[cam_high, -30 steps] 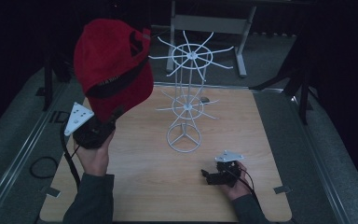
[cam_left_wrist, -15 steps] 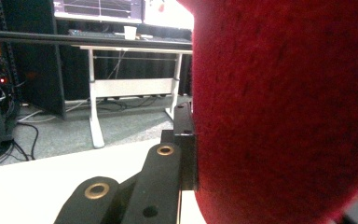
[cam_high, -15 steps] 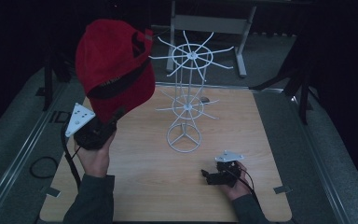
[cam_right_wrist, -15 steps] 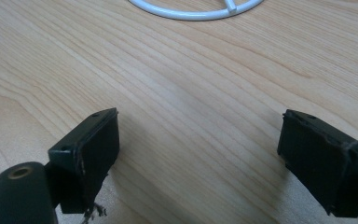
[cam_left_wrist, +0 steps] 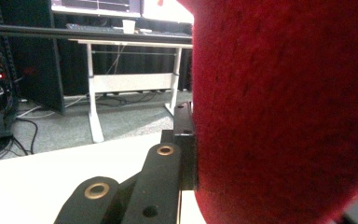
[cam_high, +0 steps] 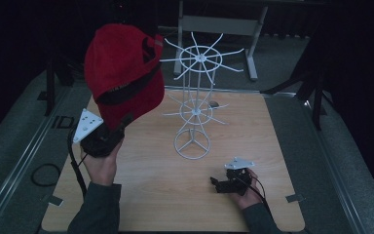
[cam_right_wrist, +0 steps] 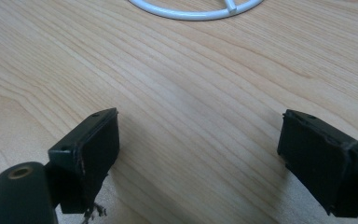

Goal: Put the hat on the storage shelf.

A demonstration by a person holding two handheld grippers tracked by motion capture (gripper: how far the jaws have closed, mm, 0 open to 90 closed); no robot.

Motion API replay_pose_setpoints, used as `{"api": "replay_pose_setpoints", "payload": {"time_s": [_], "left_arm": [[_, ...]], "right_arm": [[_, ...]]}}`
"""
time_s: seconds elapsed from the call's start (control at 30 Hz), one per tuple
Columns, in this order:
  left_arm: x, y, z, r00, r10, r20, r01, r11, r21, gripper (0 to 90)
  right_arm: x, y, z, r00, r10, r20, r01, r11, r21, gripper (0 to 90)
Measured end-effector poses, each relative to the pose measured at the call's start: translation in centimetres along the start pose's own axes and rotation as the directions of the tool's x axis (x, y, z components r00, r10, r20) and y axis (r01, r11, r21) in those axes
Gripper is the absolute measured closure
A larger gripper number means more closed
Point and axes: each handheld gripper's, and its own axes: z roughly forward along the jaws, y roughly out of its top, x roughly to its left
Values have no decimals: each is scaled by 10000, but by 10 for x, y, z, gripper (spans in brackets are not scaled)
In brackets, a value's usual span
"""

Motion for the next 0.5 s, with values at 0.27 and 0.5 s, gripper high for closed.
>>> {"api": "replay_pose_setpoints", "payload": {"time_s": [0.27,0.5], "left_arm": [[1,-8,3,9997,-234,121,233,9997,109,850],[1,-14,5,9994,-333,129,330,9992,217,850]], "right_arm": [[0,0,0,10000,-2,1,2,10000,-2,125],[0,0,0,10000,-20,6,20,10000,-11,125]]}}
